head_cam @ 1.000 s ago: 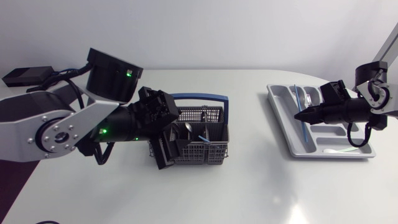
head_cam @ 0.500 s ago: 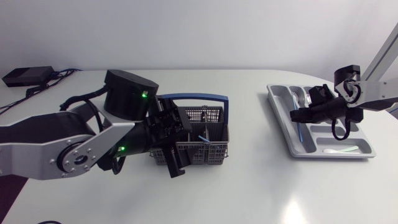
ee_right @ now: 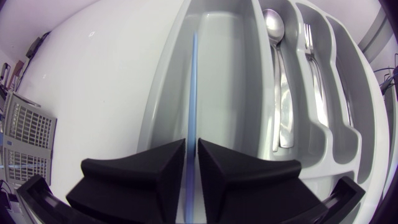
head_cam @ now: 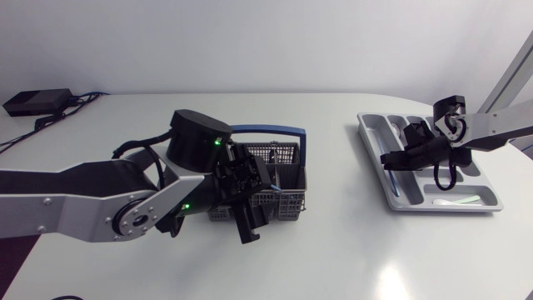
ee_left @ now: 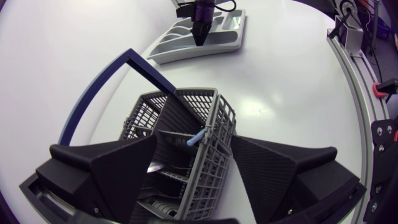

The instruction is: Sort the cutlery from the basket into the organizer compartments.

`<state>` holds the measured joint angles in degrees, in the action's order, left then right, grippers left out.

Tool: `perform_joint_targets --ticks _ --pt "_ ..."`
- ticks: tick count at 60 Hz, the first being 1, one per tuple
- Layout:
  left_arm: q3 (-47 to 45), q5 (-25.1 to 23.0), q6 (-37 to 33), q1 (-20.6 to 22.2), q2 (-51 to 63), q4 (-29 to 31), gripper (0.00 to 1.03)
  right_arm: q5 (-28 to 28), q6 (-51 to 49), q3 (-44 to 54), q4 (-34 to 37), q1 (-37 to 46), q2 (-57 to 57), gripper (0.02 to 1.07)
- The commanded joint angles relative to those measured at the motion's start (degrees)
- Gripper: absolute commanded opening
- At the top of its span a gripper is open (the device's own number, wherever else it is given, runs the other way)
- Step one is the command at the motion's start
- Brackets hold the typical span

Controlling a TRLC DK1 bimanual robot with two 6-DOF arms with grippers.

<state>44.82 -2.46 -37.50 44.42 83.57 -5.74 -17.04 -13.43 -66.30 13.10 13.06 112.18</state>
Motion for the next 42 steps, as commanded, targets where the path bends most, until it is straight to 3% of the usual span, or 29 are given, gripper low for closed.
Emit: perform_joint_targets --ticks 1,7,9,18,35,42 --pt "-0.08 0.35 1.02 0.31 1.07 -1.03 0.71 0.51 0.95 -0.05 0.17 -0.40 0.93 0.51" --pt "0.45 0.35 1.20 0.31 1.16 -1.21 0.60 0.60 0.60 1.70 -0.10 -0.49 -1.44 0.80" --pt "0.62 0.26 1.20 0.31 1.24 -1.21 0.59 0.69 0.42 2.23 -0.10 -0.75 -2.32 0.84" --pt "1.41 -0.53 1.55 0.31 1.68 -1.12 0.48 0.78 -0.28 4.25 -0.18 -1.28 -4.95 0.86" --pt "3.87 -5.80 3.66 -1.36 2.39 0.99 0.35 0.69 -1.25 8.47 -0.18 -1.81 -11.19 0.88" --pt "4.05 -5.89 3.75 -1.53 2.83 1.17 0.29 0.69 -1.33 10.05 -0.01 -2.34 -13.92 0.89"
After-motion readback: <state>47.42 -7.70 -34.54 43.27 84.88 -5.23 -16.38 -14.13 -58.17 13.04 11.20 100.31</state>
